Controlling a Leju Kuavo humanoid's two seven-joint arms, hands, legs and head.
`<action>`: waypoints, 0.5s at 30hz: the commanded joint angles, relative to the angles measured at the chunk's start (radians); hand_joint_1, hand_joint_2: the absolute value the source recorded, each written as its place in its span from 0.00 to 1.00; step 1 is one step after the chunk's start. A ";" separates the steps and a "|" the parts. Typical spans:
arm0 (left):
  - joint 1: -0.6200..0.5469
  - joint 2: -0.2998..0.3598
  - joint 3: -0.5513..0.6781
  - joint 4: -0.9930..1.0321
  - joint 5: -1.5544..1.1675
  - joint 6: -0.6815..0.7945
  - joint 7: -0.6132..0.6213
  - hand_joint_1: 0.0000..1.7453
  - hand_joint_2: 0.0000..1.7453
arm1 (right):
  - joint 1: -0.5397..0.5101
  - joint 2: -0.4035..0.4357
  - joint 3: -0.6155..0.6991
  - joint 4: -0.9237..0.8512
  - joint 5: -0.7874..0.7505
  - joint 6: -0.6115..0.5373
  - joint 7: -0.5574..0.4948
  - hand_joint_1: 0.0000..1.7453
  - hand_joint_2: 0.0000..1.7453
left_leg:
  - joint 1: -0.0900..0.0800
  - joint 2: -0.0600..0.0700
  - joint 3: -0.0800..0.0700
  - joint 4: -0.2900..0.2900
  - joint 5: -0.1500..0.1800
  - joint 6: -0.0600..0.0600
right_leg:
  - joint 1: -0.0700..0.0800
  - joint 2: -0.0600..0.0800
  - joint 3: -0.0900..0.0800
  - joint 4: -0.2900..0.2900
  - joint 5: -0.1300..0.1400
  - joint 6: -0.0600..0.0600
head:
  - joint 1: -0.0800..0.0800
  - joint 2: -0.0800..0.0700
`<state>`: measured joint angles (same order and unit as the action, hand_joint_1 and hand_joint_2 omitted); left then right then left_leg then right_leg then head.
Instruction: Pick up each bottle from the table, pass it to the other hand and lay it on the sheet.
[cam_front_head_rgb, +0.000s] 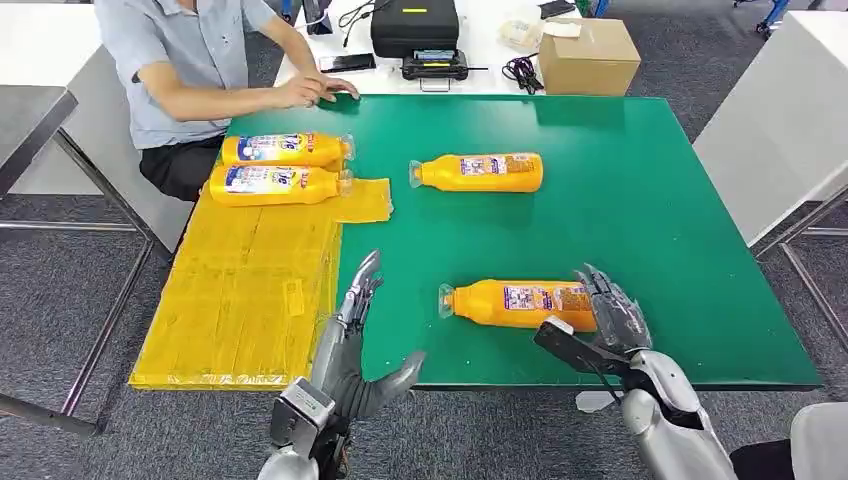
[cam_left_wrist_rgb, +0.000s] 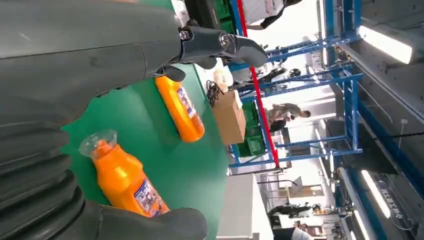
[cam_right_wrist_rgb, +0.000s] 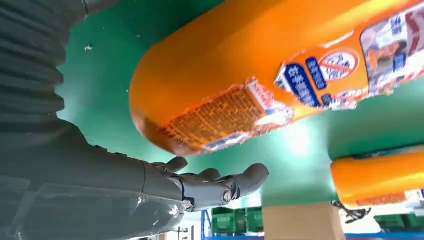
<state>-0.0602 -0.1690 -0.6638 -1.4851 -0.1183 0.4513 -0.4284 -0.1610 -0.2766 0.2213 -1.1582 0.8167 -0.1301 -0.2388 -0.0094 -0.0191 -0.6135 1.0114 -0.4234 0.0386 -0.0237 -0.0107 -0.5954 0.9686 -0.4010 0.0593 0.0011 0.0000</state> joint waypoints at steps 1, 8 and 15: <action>-0.044 0.022 -0.032 0.061 0.002 -0.001 0.006 0.00 1.00 | -0.068 -0.013 0.066 0.060 -0.005 0.022 0.008 0.00 1.00 | 0.001 0.003 0.003 0.000 -0.001 -0.002 | 0.001 0.002 0.003 -0.001 -0.001 -0.002 | 0.000 0.000; -0.050 0.021 -0.035 0.069 0.002 -0.003 0.006 0.00 1.00 | -0.111 -0.009 0.089 0.077 -0.004 0.036 0.012 0.00 1.00 | 0.001 0.003 0.002 0.000 -0.001 -0.002 | 0.001 0.003 0.002 0.000 0.000 -0.002 | 0.000 0.000; -0.050 0.021 -0.035 0.069 0.002 -0.003 0.006 0.00 1.00 | -0.109 -0.010 0.089 0.078 -0.004 0.037 0.011 0.00 1.00 | 0.001 0.004 0.005 0.000 -0.002 -0.003 | 0.002 0.003 0.004 -0.001 -0.001 -0.003 | 0.000 0.000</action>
<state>-0.0754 -0.1690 -0.6798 -1.4725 -0.1186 0.4501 -0.4273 -0.2204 -0.2842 0.2651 -1.1448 0.8144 -0.1019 -0.2304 -0.0094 -0.0191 -0.6134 1.0114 -0.4233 0.0386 -0.0237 -0.0107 -0.5954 0.9686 -0.4010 0.0593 0.0011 0.0000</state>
